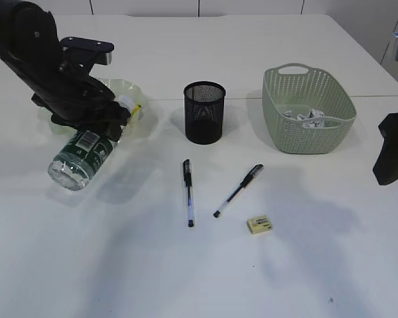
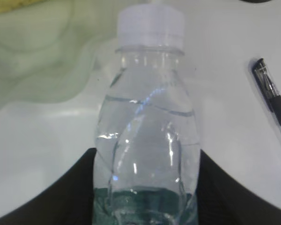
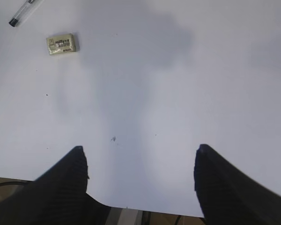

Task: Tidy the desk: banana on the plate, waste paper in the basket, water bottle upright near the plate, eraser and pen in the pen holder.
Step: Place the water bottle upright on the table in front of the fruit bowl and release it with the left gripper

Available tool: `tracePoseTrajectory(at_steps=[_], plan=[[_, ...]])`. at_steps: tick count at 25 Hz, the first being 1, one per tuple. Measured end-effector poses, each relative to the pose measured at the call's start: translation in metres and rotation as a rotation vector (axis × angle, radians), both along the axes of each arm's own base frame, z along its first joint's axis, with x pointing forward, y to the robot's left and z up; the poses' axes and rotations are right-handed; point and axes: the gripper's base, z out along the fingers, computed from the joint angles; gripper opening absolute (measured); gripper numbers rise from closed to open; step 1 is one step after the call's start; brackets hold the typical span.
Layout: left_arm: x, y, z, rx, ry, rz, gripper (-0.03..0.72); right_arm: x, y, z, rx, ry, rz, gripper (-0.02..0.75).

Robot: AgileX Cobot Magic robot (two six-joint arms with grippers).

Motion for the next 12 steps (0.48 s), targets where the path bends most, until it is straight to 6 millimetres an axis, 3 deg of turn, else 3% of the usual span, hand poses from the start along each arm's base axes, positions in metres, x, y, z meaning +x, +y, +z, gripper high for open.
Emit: tracePoseTrajectory(at_steps=[5, 12], plan=[[-0.012, 0.006, 0.005, 0.006, -0.081, -0.052, 0.39, 0.0, 0.0, 0.0, 0.0, 0.0, 0.0, 0.527], [-0.055, 0.025, 0.001, -0.07, -0.296, -0.044, 0.389, 0.0, 0.0, 0.0, 0.0, 0.0, 0.0, 0.527]])
